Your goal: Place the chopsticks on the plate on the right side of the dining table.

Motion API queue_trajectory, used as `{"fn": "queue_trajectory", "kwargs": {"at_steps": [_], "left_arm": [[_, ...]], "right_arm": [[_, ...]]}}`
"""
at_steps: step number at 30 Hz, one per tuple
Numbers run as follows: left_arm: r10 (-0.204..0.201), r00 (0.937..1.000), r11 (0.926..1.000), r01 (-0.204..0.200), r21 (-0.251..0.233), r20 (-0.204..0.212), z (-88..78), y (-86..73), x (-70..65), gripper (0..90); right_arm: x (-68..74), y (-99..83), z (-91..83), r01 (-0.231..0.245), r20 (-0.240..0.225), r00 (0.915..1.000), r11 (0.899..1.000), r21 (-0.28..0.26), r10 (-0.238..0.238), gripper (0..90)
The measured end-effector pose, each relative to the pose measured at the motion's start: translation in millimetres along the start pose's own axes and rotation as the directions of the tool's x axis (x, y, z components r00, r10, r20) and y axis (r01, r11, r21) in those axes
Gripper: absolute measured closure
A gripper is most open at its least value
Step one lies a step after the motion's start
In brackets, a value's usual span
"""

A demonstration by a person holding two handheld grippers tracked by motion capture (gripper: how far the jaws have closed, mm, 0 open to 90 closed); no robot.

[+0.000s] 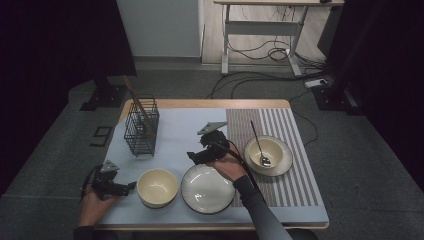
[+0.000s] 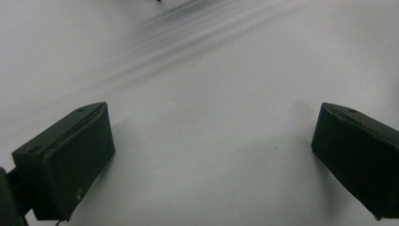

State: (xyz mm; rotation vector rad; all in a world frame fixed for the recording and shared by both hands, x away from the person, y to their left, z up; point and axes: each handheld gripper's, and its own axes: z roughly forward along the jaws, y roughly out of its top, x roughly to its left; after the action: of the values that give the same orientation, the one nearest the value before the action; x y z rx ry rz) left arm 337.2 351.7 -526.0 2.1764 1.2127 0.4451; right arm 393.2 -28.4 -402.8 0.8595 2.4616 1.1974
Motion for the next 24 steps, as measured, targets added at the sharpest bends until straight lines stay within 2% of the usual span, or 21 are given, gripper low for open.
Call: {"fn": "queue_trajectory", "kwargs": {"at_steps": [10,24], "left_arm": [[0.000,1.0000,1.0000,0.000,0.000,0.000,0.0,0.0,0.0,0.0],[-0.001,1.0000,1.0000,0.001,0.000,0.001,0.0,0.0,0.1,0.0]], "right_arm": [[9.2,18.2,15.0,0.031,-0.033,0.9990,0.999,-0.019,-0.031,23.6],[19.2,37.9,38.3,0.058,-0.036,0.9977,0.998,0.007,-0.058,26.8]]}}
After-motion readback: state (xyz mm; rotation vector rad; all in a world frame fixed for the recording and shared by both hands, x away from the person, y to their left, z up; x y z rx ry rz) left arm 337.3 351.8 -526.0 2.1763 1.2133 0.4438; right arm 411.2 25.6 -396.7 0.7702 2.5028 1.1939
